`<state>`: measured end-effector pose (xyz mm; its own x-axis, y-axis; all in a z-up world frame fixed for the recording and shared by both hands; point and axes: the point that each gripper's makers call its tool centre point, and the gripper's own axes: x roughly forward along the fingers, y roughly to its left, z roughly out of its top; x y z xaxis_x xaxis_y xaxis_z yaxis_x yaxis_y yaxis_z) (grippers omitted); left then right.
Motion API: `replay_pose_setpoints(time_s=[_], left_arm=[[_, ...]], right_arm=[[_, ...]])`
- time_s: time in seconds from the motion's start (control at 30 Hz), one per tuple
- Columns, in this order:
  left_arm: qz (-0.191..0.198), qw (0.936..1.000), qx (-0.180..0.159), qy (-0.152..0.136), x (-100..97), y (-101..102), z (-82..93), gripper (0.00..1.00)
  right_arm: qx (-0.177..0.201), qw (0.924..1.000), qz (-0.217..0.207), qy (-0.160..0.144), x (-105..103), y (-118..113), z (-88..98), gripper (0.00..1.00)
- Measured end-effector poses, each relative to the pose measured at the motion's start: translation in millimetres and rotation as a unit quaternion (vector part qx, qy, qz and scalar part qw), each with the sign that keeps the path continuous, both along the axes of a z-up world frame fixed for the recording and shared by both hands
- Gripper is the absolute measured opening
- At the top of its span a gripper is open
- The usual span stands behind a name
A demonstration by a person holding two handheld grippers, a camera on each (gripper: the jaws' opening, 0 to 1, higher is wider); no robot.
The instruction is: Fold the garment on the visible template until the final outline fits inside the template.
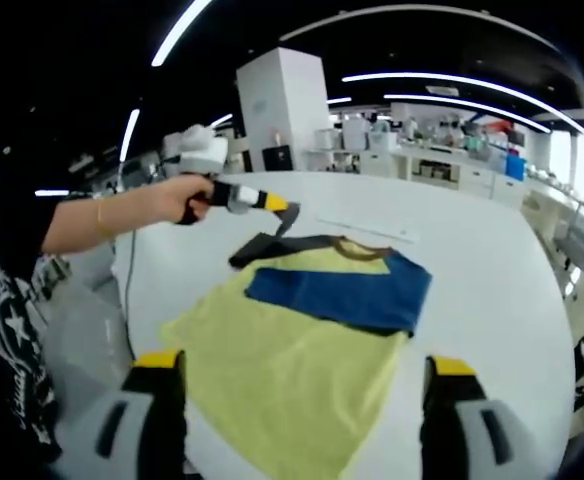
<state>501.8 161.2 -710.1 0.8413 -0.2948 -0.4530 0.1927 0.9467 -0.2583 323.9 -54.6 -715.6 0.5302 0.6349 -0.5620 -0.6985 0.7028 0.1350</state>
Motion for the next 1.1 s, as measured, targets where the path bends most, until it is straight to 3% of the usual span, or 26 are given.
replay_pose_setpoints(time_s=[0.27, 0.63, 1.1], left_arm=[[-0.028, 0.9996, -0.003, -0.006, 0.4, -26.6, 2.3, 0.0], [-0.063, 0.998, -0.007, 0.001, 1.8, -58.8, -7.8, 0.0], [-0.118, 0.9928, -0.02, -0.007, 1.0, -109.6, -13.3, 0.0]], right_arm=[[-0.005, 1.0, 0.003, 0.003, -2.6, 0.1, -2.2, 1.0], [-0.01, 0.9999, -0.002, 0.012, -3.5, -3.5, -8.7, 1.0], [-0.016, 0.9993, -0.024, 0.024, -5.4, -17.9, -19.6, 1.0]])
